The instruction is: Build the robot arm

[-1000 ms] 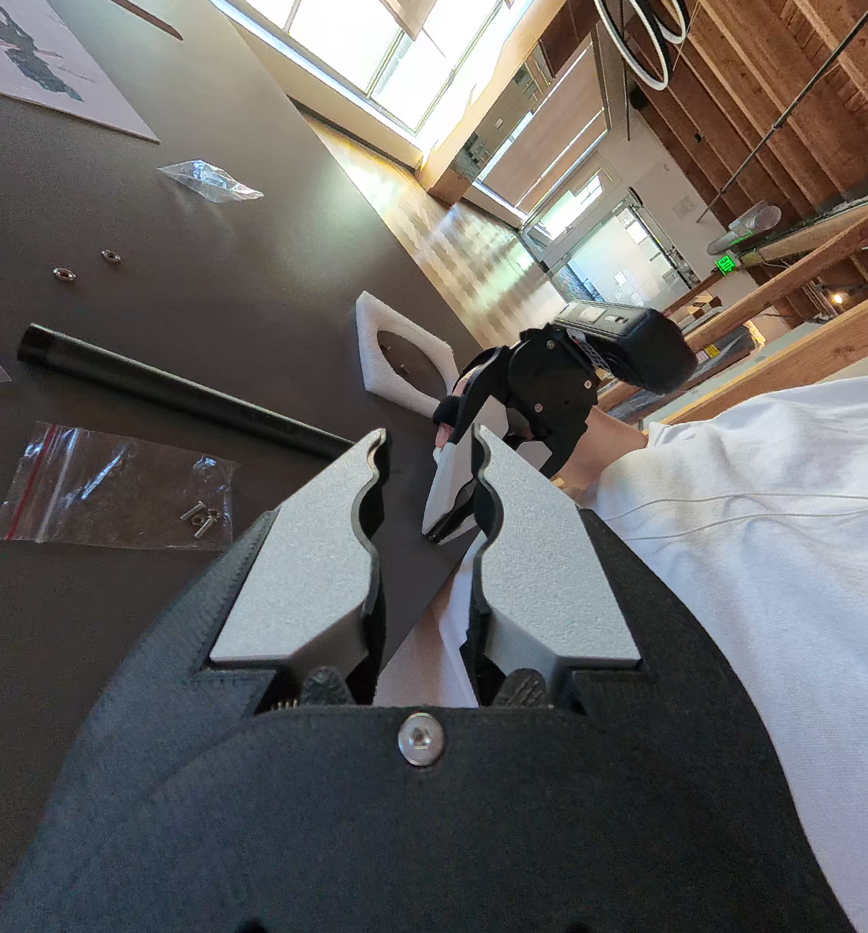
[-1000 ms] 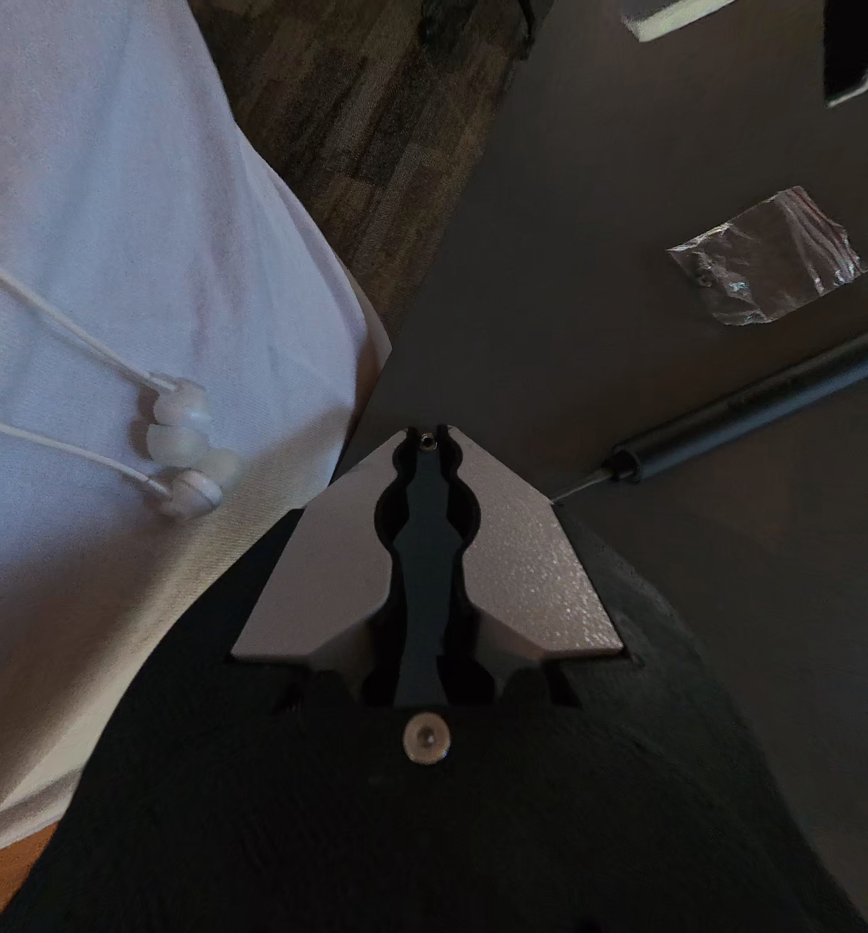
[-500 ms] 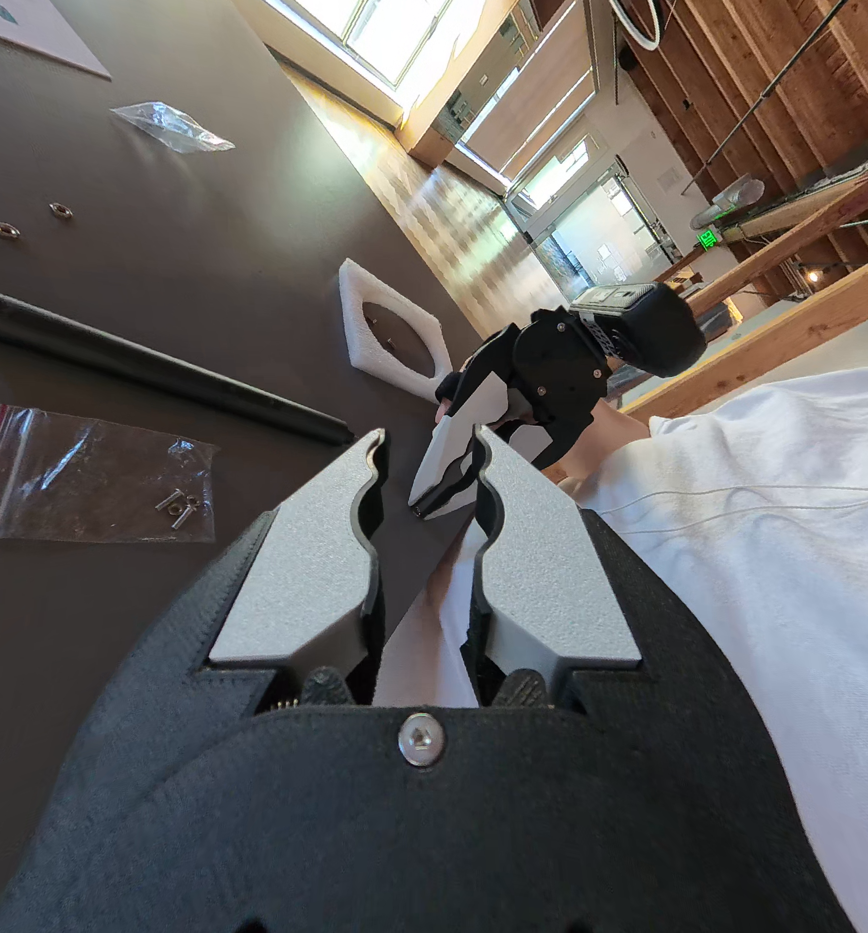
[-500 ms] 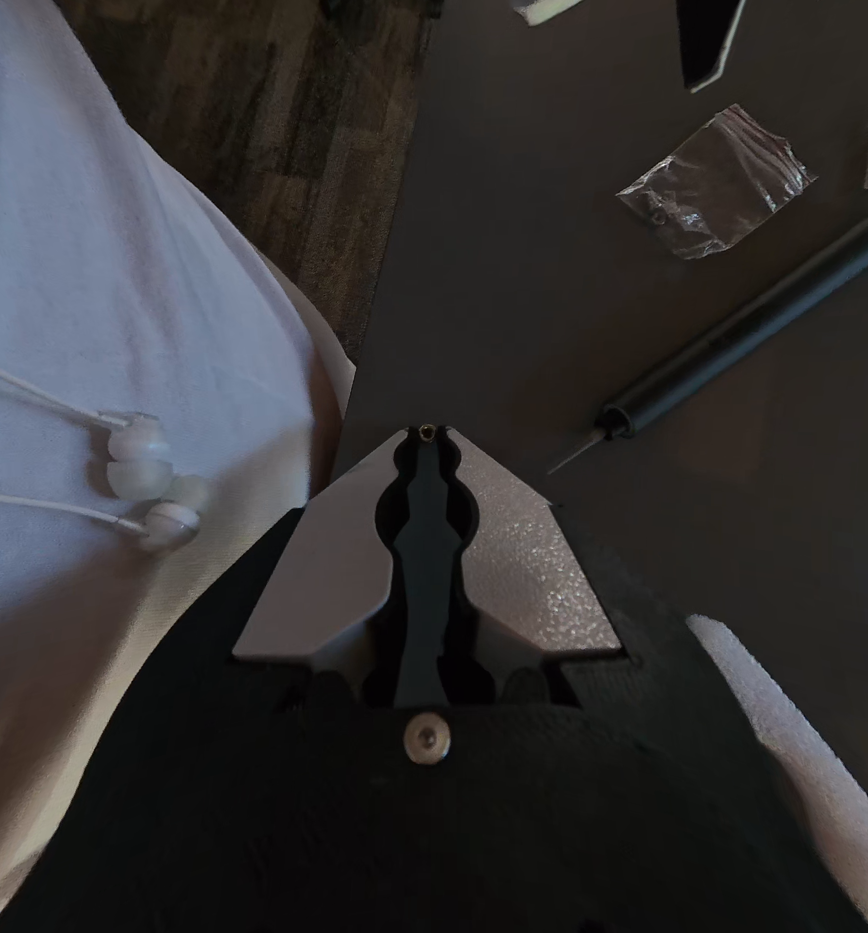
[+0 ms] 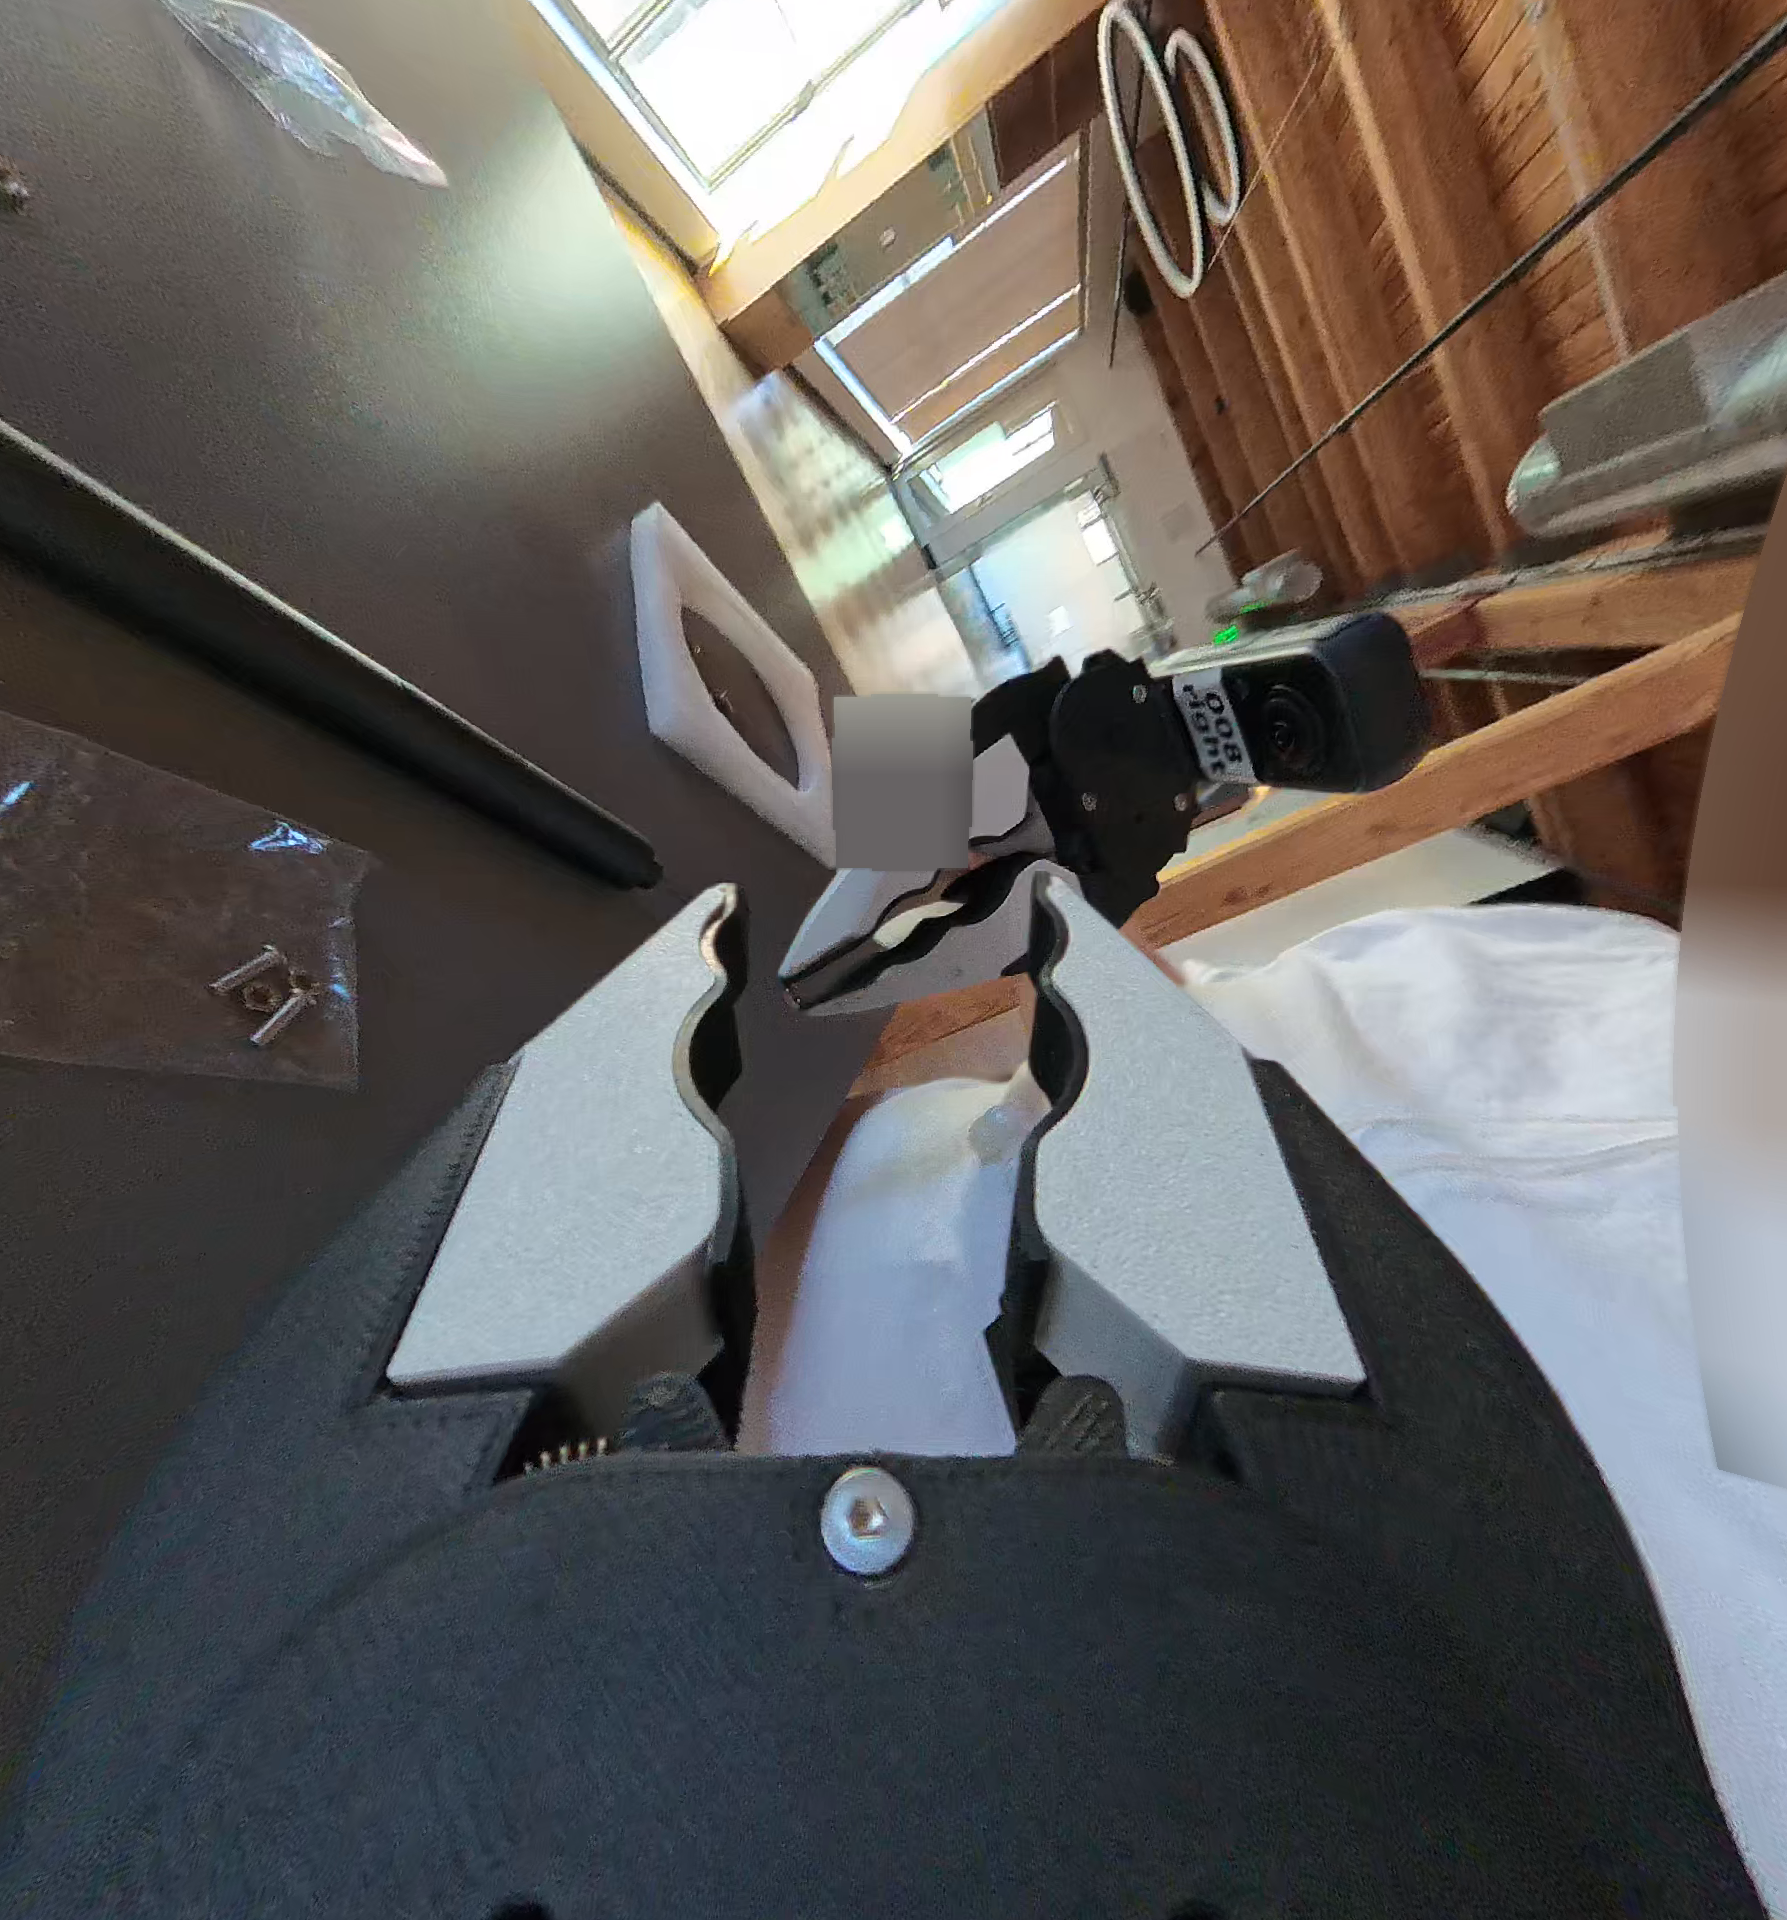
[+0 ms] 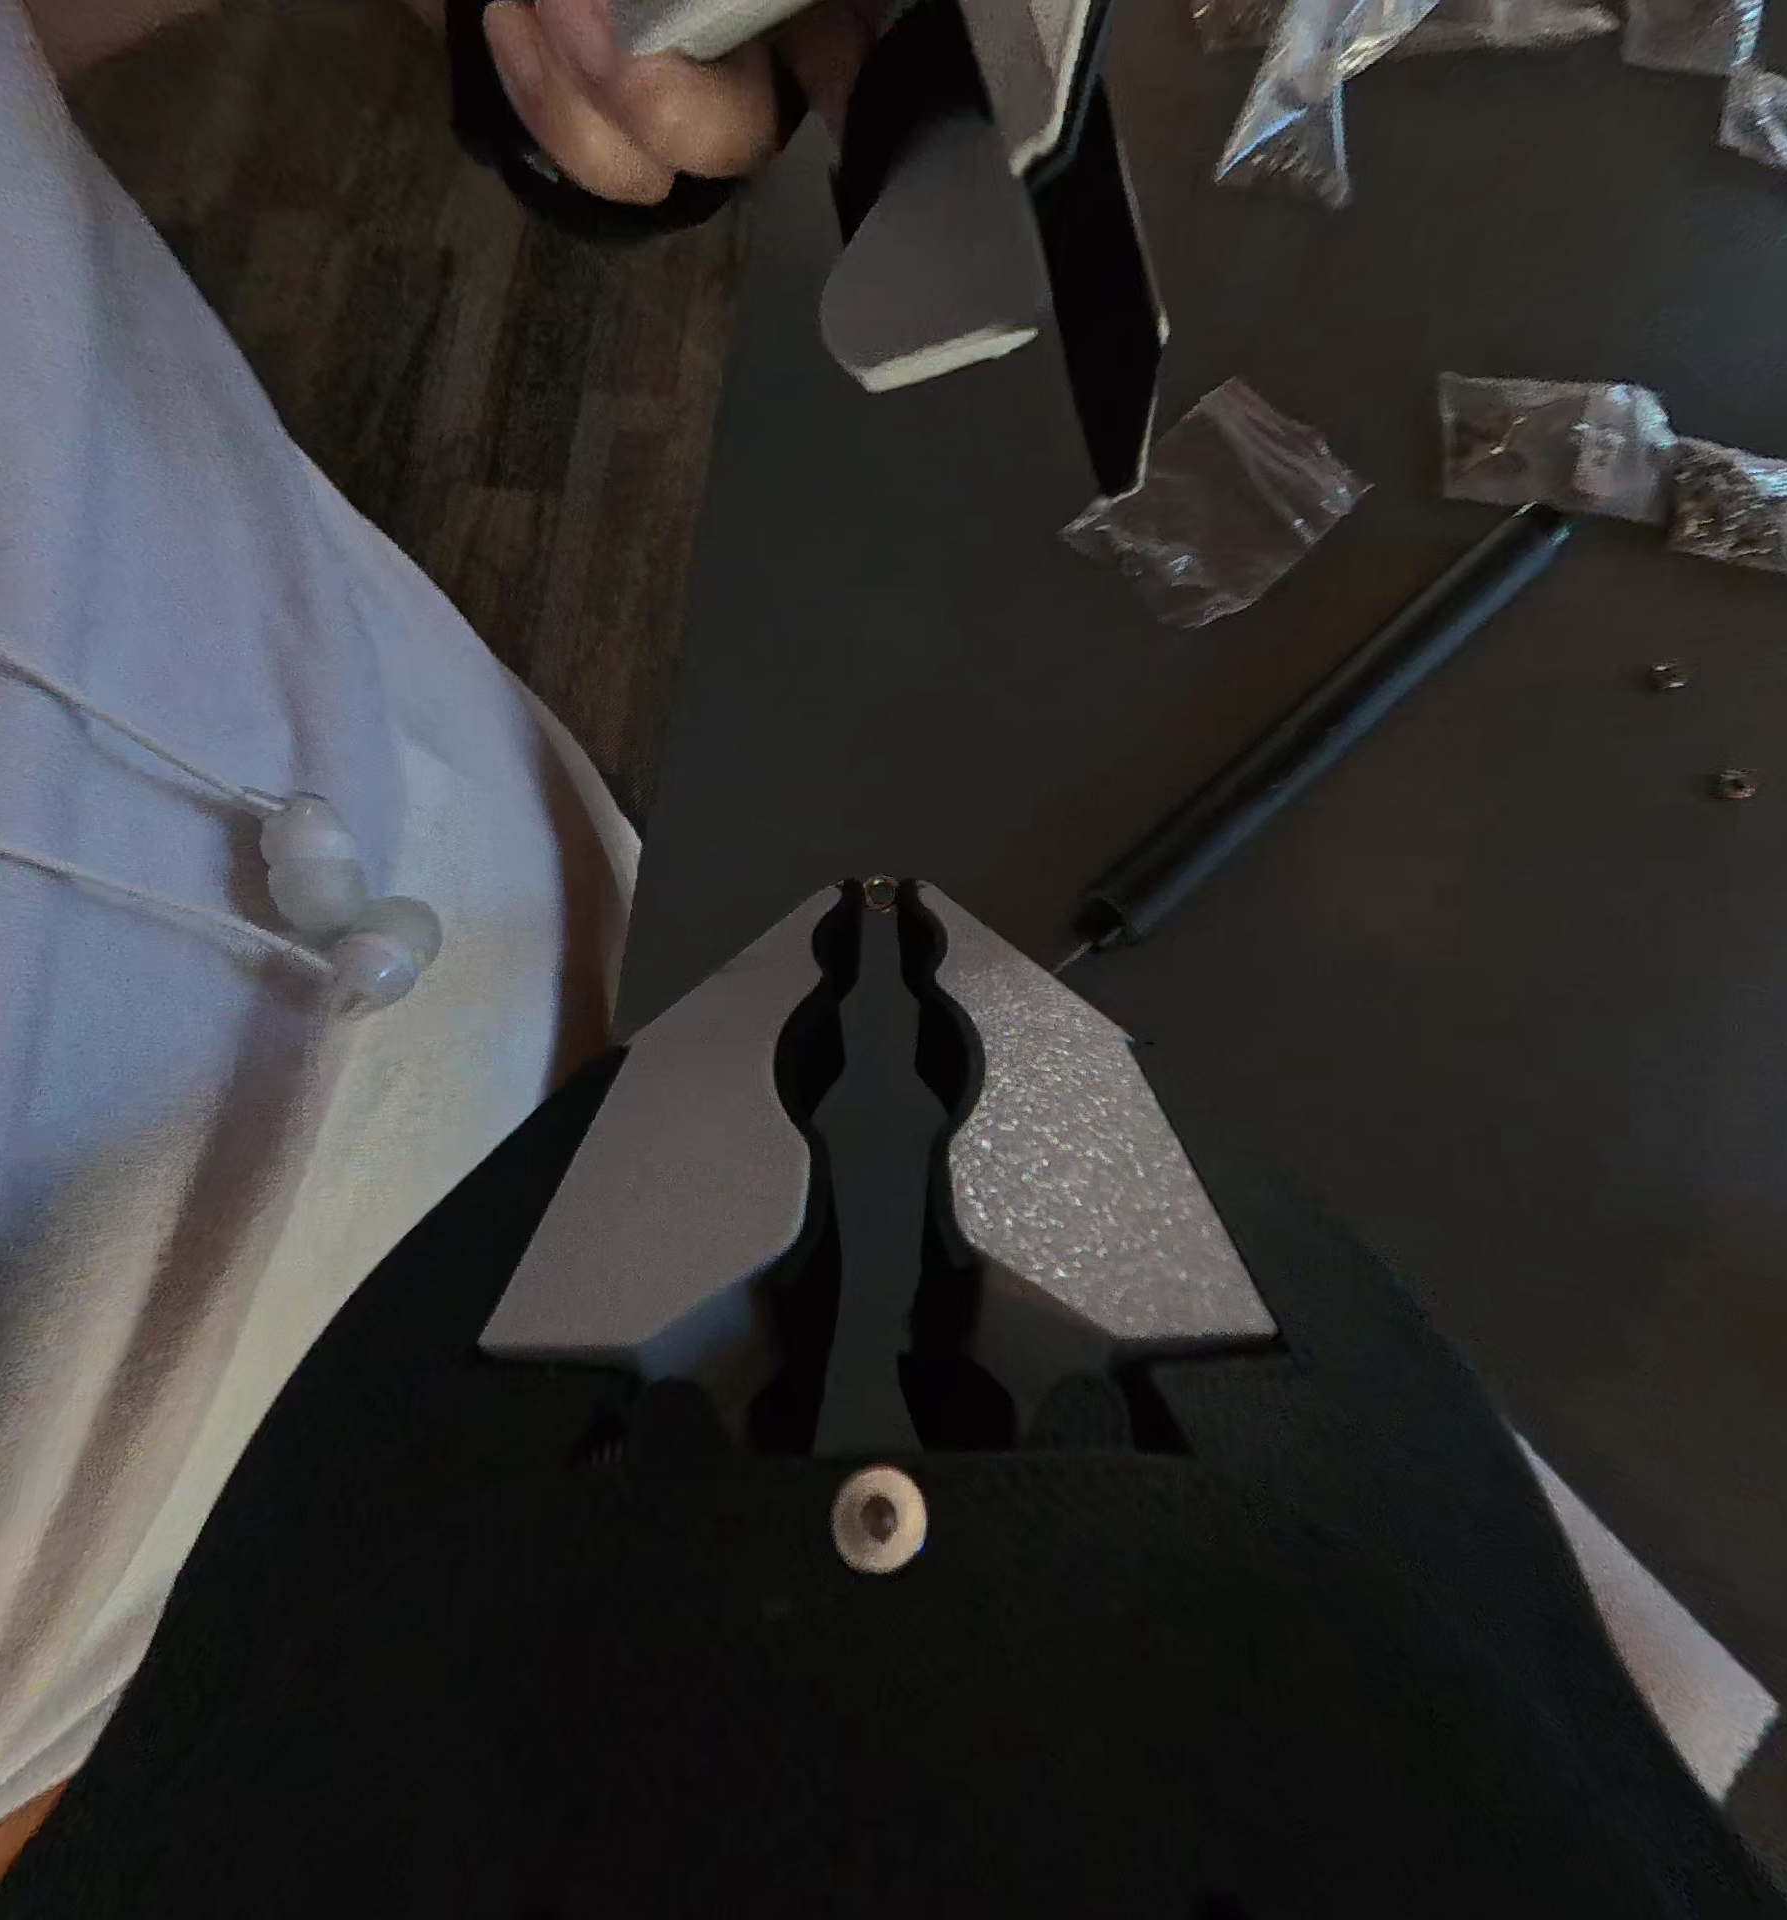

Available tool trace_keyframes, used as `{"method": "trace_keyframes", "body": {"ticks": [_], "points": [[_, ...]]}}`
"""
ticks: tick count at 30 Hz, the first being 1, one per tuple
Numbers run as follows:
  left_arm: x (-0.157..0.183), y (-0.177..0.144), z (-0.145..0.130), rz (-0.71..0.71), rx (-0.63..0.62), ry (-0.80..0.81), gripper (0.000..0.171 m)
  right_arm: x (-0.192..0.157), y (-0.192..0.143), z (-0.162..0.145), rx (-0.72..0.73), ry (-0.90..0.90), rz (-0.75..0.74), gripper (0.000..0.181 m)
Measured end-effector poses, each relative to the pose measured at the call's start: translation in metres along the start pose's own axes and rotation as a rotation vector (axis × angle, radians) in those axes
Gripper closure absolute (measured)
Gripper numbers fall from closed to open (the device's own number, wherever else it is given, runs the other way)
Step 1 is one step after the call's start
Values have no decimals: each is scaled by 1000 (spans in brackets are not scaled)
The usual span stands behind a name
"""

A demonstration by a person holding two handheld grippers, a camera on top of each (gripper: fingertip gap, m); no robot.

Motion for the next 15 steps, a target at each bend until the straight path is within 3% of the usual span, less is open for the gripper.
{"method": "trace_keyframes", "body": {"ticks": [15], "points": [[-19,-11,60,-227,240,-295,62,50,-15,70,224,56,-207,175]]}}
Point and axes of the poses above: each gripper's, where its closed fingertips meet, y out along the fingers, z out of its top, x = y × z across the jaws, the point moved 8 cm from there along -y, back along the fingers, and after that the axes turned 11 degrees about y, right-handed, at the moved point
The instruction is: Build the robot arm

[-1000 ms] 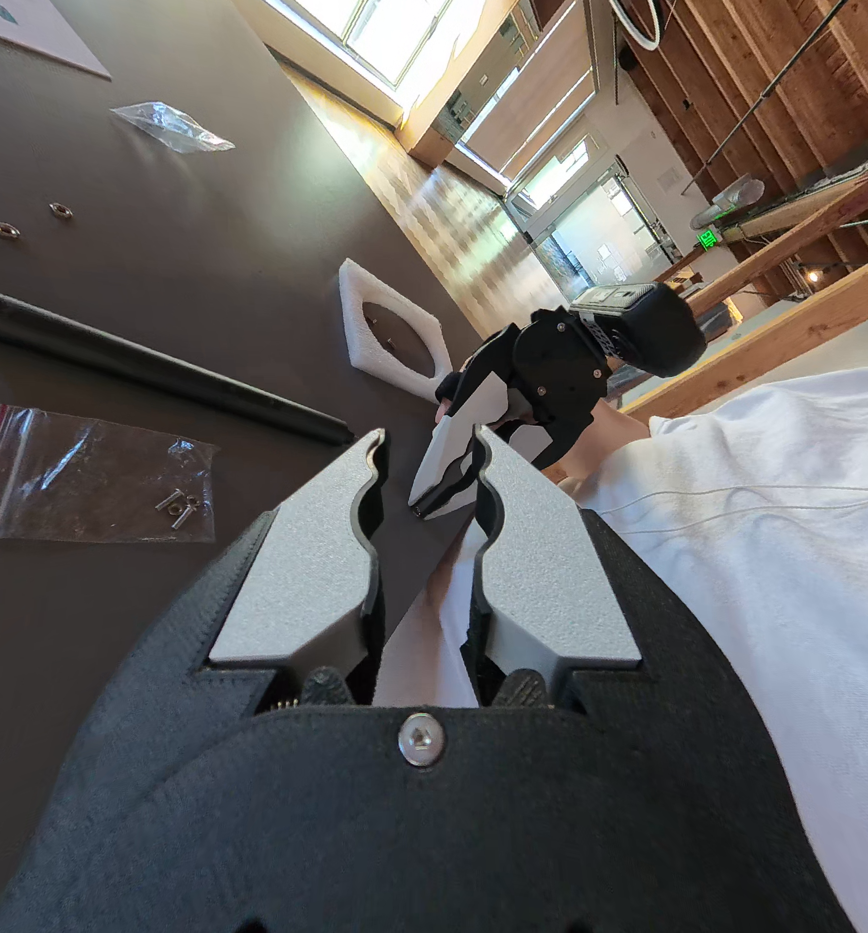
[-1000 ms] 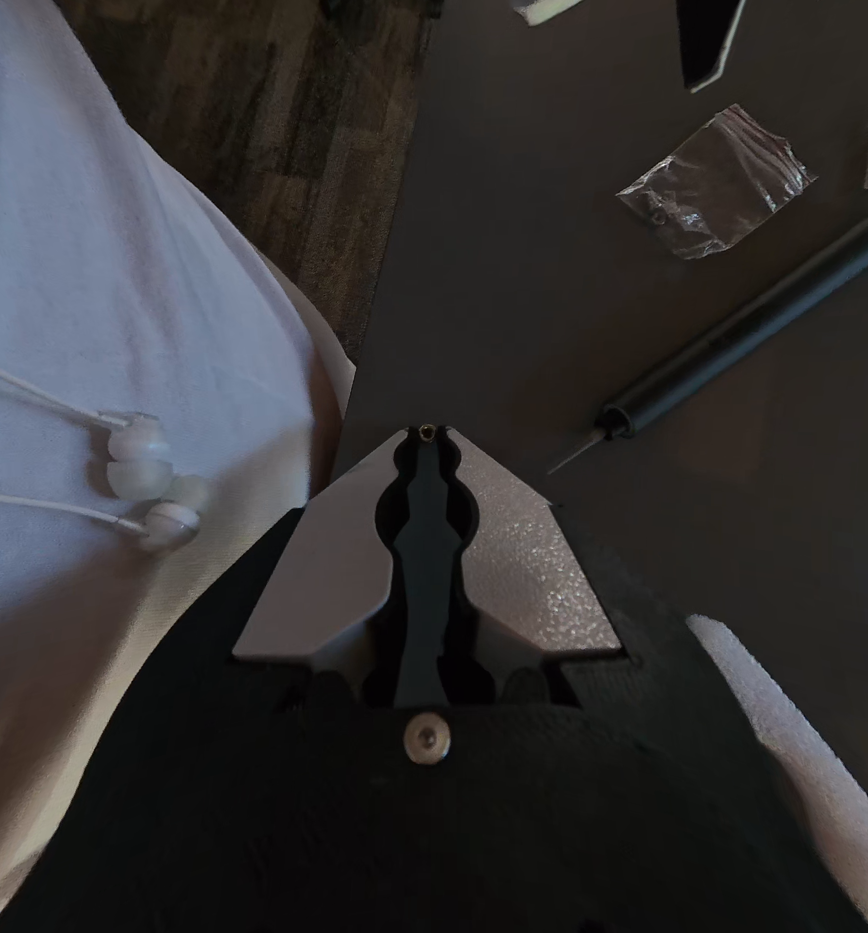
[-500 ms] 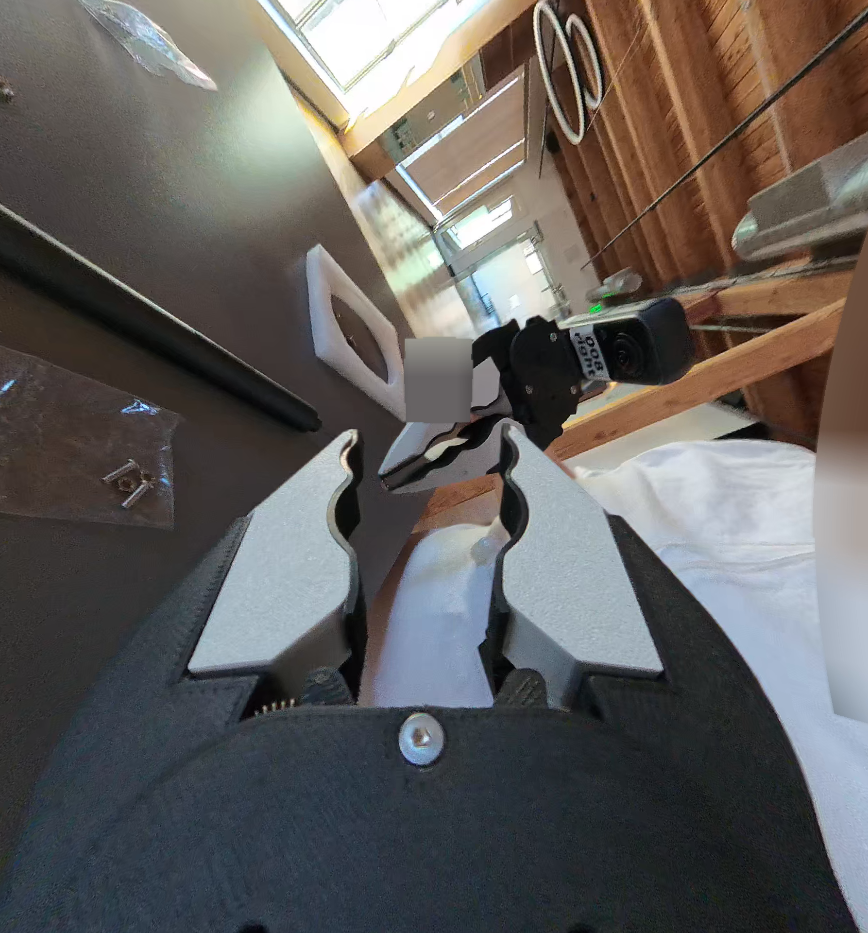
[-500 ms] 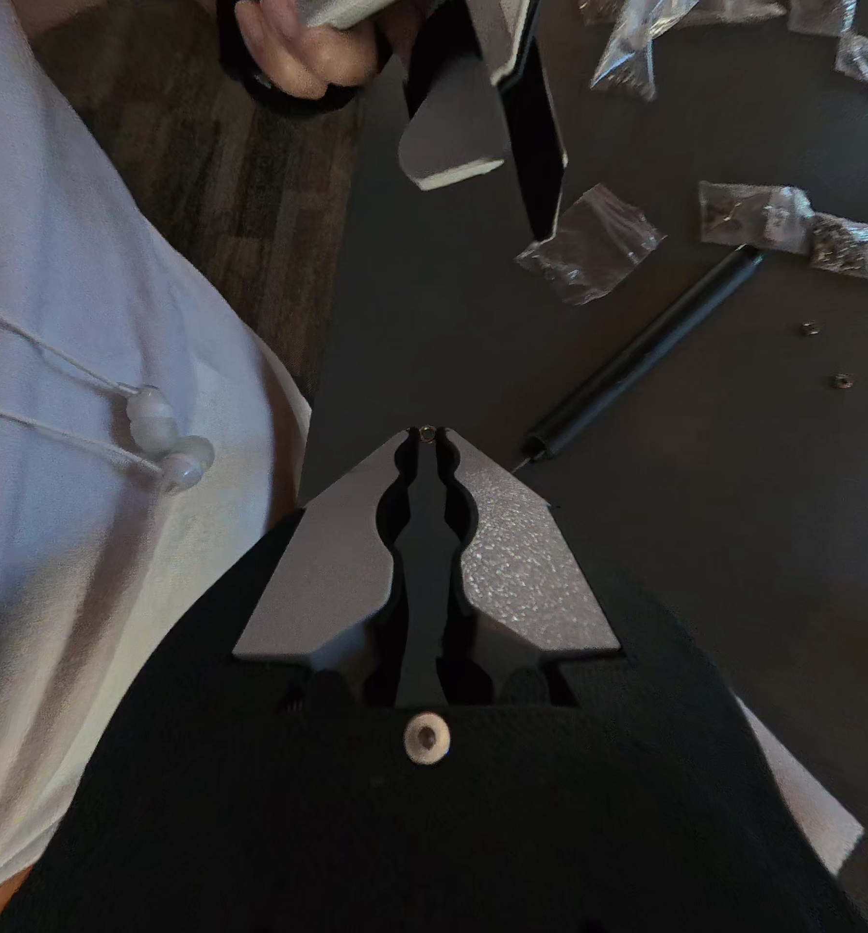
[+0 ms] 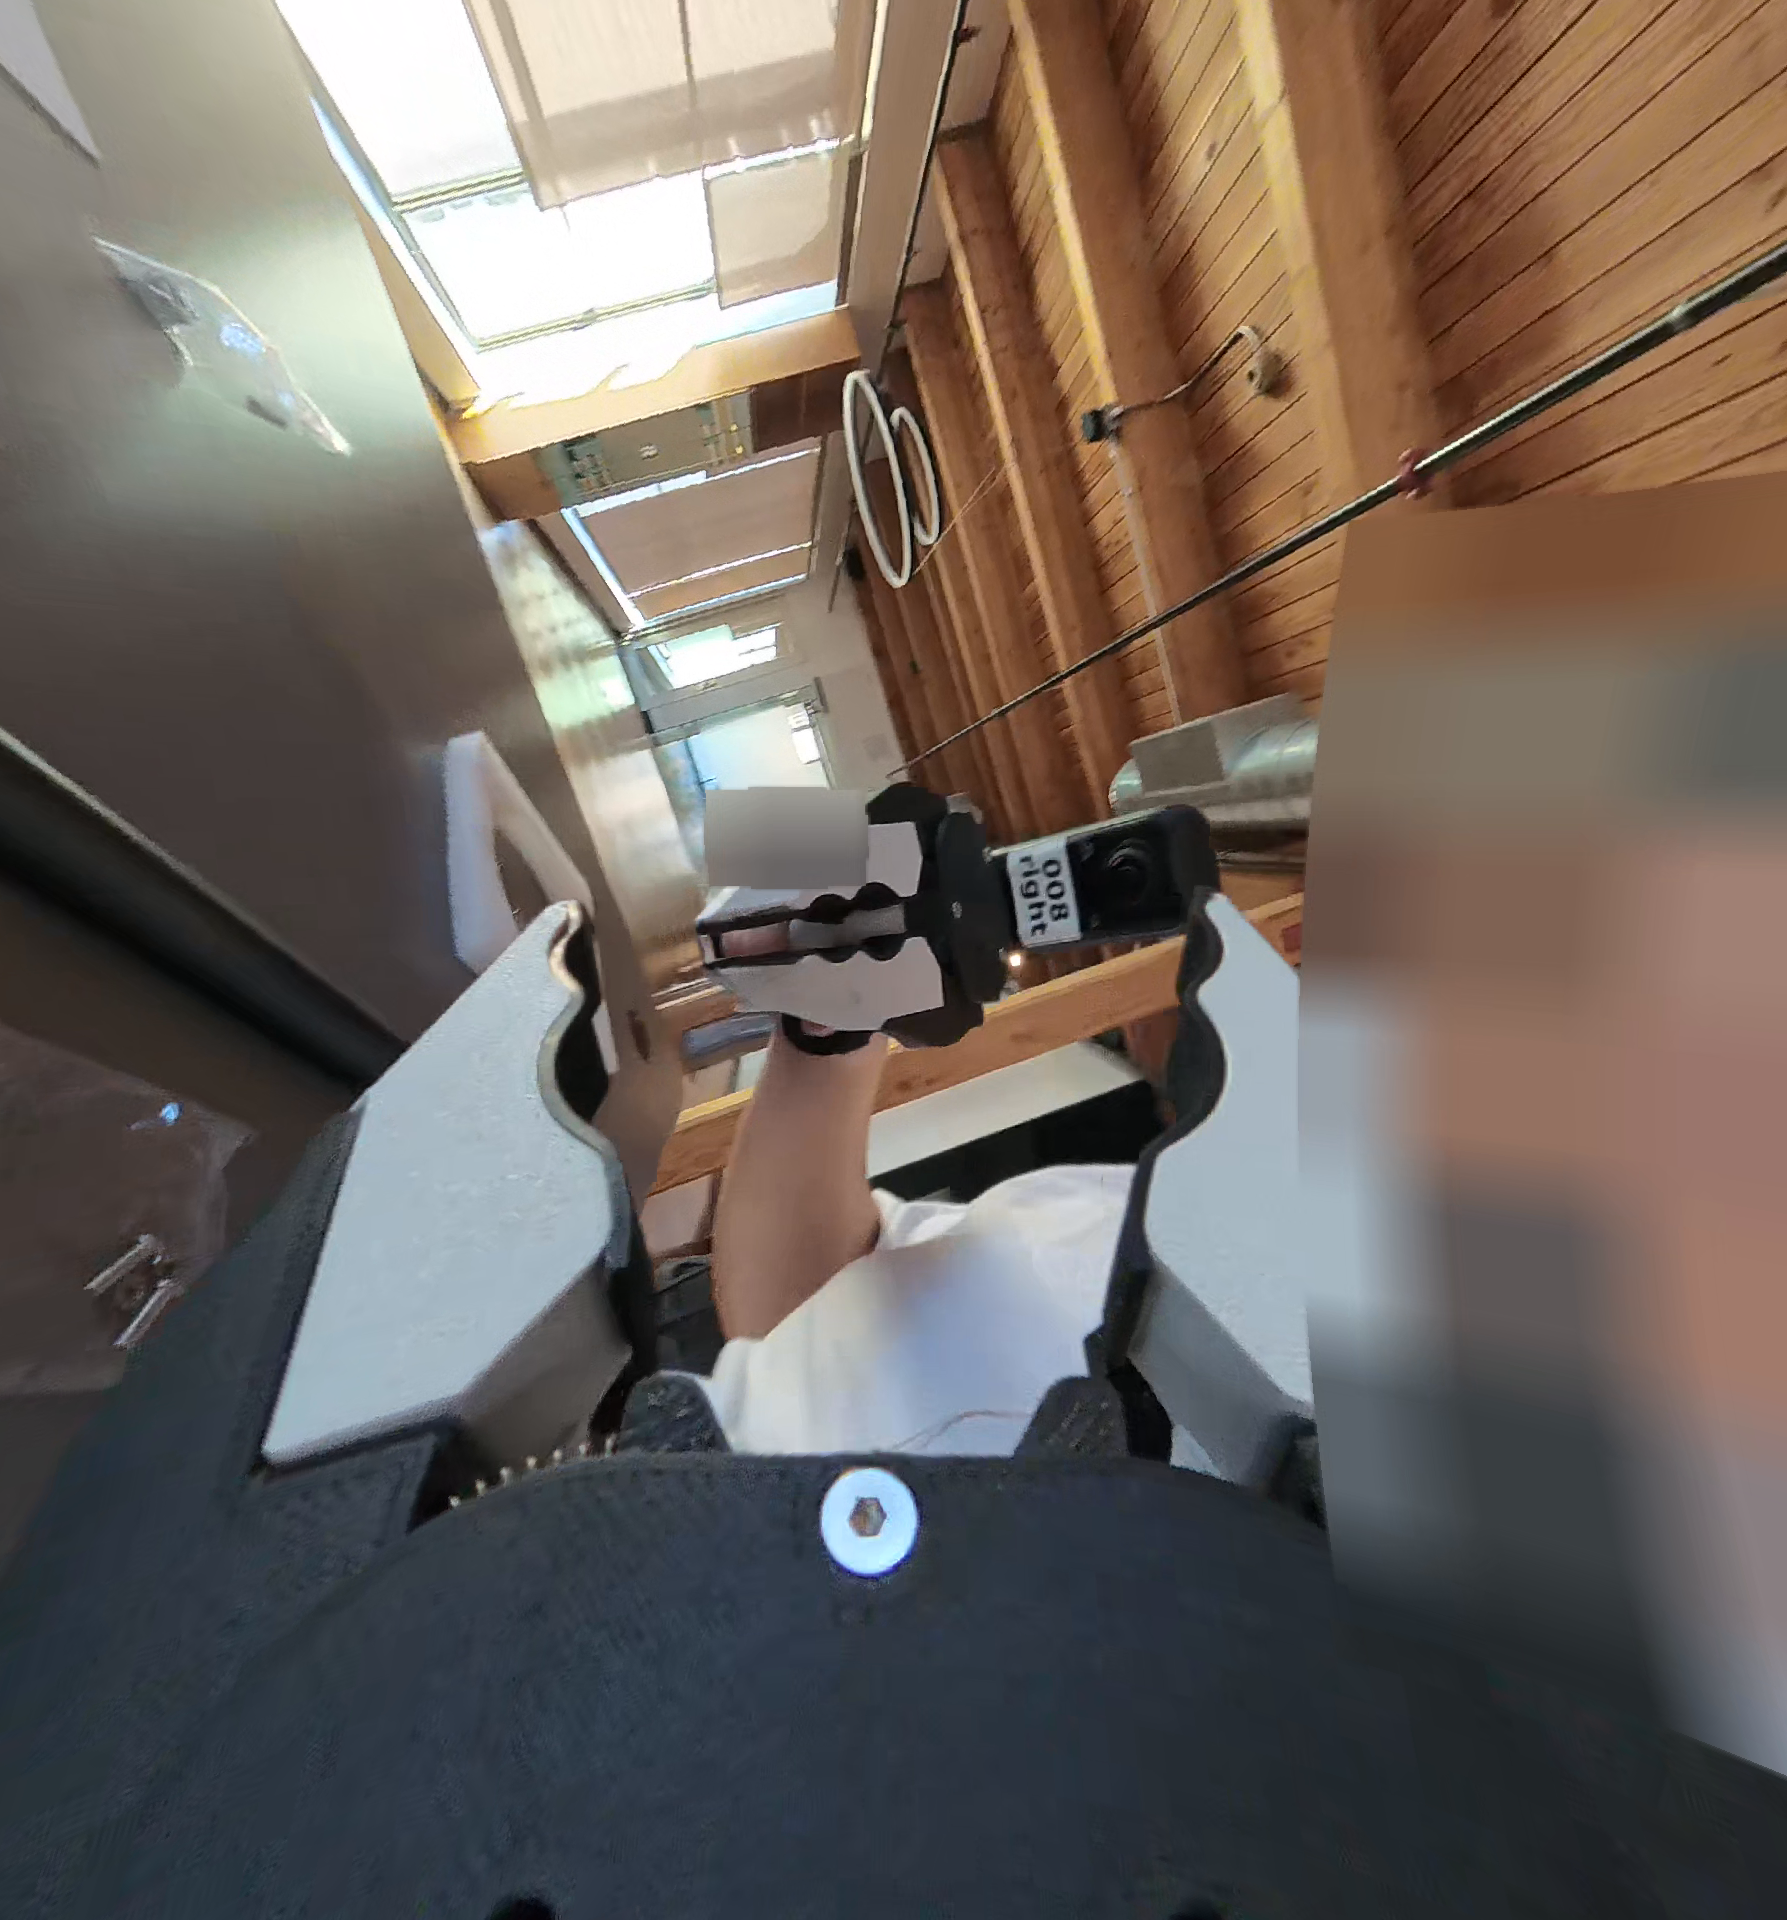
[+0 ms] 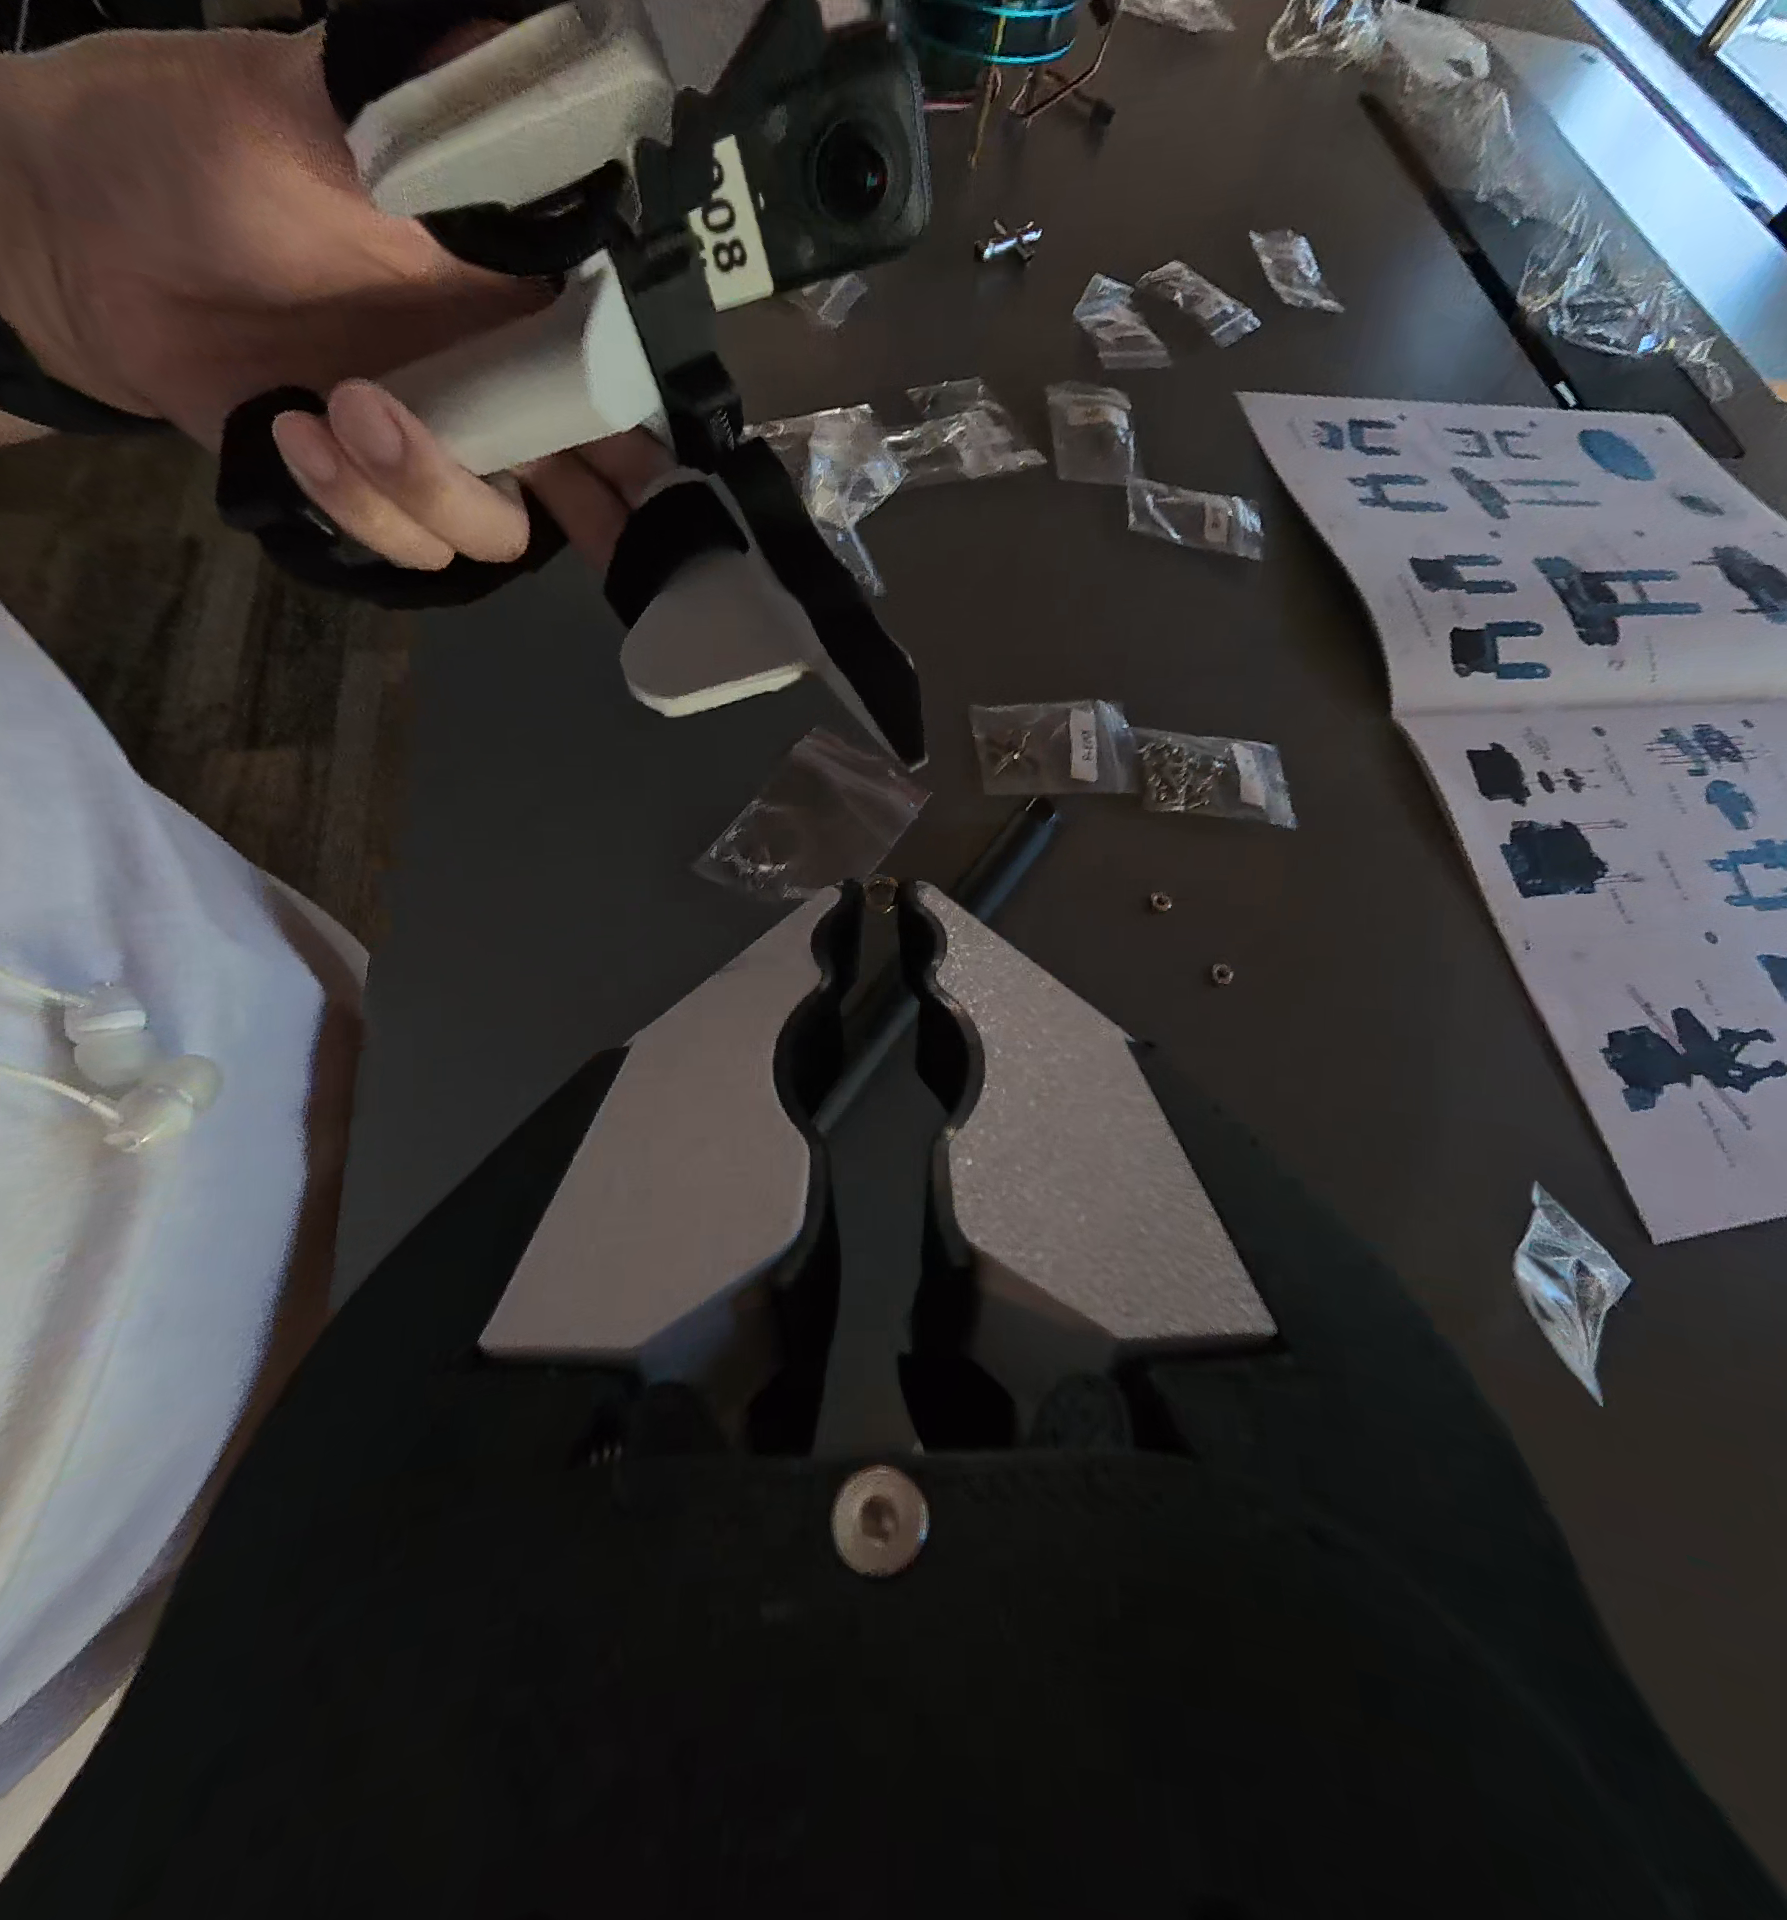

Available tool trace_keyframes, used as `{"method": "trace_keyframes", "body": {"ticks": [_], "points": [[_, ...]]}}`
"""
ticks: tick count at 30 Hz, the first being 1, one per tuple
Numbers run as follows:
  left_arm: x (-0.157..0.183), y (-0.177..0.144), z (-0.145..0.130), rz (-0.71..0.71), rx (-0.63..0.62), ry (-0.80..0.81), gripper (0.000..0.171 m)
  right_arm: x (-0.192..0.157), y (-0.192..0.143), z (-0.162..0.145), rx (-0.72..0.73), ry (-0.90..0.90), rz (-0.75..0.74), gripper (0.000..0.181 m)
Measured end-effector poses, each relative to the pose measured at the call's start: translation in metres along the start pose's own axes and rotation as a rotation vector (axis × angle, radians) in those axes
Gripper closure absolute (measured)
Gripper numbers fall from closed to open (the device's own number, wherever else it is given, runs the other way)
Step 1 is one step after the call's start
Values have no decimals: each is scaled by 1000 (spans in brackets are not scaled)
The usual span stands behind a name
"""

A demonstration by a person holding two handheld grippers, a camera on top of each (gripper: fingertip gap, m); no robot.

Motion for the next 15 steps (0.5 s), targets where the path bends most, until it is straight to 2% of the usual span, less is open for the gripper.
{"method": "trace_keyframes", "body": {"ticks": [3,7,15], "points": [[1,3,7,-47,0,-47,44,4,5,10,22,24,-16,175],[5,6,13,-127,-23,-90,41,8,12,19,37,38,-35,175],[9,9,21,-148,-62,-80,25,14,29,37,39,29,-29,175]]}}
Point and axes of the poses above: each gripper's, where its closed fingertips meet, y out along the fingers, z out of its top, x = y × z across the jaws, the point moved 8 cm from there along -y, back along the fingers, and after that the axes turned 11 degrees about y, right-handed, at the moved point
